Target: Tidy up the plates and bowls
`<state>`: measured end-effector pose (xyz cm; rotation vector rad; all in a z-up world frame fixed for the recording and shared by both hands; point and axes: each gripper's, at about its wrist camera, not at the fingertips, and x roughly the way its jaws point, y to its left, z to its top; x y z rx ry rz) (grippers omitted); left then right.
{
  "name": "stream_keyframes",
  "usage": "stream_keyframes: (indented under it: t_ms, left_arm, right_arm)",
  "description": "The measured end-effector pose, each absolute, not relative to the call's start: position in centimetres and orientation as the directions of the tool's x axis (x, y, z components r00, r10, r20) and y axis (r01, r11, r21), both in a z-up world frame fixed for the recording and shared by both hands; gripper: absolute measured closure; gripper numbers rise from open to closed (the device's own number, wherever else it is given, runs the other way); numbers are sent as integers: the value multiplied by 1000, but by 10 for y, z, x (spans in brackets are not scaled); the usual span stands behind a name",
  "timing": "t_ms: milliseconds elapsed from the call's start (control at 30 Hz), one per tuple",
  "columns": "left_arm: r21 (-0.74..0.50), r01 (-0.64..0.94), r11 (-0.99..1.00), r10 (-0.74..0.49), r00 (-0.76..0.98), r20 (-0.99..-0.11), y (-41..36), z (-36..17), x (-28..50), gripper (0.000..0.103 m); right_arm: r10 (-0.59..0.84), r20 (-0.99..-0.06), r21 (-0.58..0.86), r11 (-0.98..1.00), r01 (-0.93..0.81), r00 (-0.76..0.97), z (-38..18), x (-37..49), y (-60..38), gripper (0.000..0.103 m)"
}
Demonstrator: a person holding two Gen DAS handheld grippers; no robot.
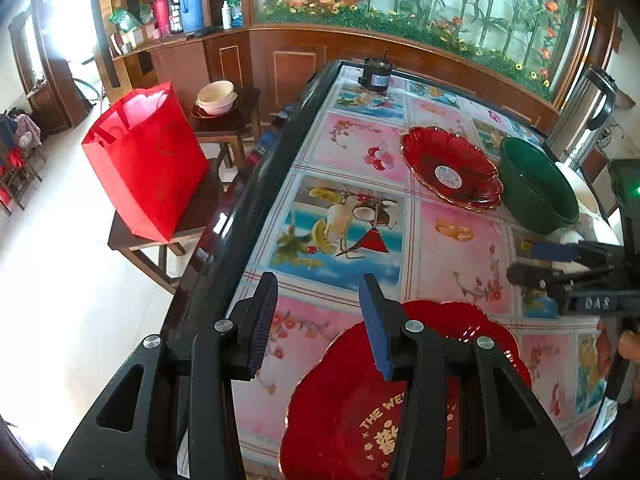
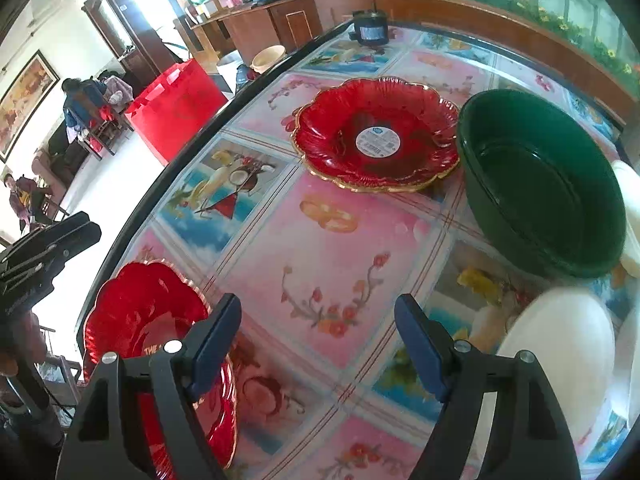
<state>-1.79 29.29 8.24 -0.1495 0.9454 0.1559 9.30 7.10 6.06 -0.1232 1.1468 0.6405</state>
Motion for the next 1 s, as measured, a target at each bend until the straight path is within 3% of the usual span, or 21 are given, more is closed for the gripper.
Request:
stream_keyframes:
  t_ms: [600, 800, 1000]
  left_arm:
    - [-77, -161, 984, 22, 538, -843, 282, 82, 56, 61]
    - [-40, -173, 984, 57, 522, -851, 280, 79, 92, 61]
    - [-28, -177, 984, 65, 496, -866, 282, 68, 109, 61]
  right_arm:
    - [473, -831, 378, 867, -326, 293, 53, 179, 44, 24]
    - [413, -837, 332, 905, -268, 360, 51, 199, 53, 24]
    - [448, -832, 345, 880, -325, 328, 49, 202, 71, 20]
